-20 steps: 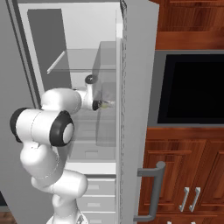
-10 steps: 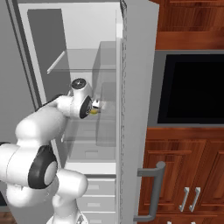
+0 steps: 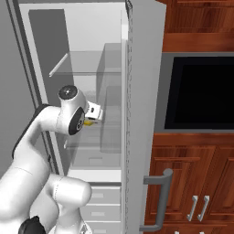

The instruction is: Grab the lemon and onion from the fridge, place them in the blender, close the lid, and turn on the blender to create a marinade.

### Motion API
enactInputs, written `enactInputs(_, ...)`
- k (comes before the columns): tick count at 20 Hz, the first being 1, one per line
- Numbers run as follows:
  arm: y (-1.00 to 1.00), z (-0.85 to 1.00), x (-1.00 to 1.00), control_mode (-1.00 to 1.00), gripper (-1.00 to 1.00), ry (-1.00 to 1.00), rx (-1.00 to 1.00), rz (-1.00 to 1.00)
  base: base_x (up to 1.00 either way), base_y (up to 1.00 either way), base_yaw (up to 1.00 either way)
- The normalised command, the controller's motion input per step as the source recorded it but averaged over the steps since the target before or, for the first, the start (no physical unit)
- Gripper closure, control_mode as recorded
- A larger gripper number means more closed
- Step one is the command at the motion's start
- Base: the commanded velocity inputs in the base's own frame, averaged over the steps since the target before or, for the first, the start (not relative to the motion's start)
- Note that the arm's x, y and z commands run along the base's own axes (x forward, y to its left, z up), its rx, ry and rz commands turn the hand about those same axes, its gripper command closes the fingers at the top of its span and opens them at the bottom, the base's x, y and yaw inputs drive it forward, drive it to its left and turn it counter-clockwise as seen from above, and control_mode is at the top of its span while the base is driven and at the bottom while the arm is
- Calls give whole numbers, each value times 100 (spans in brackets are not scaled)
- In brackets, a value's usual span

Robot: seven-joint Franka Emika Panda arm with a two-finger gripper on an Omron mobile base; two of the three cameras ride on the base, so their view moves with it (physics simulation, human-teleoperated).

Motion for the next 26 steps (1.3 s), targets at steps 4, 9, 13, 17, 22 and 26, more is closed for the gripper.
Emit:
enactInputs(4, 0, 47, -100, -100, 100, 0, -1, 5, 0, 0, 0)
enactInputs(9, 0, 31, -100, -100, 100, 0, -1, 6, 0, 0, 0)
enactInputs(13, 13, 24, -94, -100, 100, -1, 0, 7, 0, 0, 0)
enactInputs(17, 23, 31, -56, -100, 100, 0, -1, 4, 0, 0, 0)
enactInputs(22, 29, 37, -12, -100, 100, 6, -5, 0, 0, 0, 0)
enactInputs(26, 0, 17, 0, -100, 100, 3, 0, -1, 0, 0, 0)
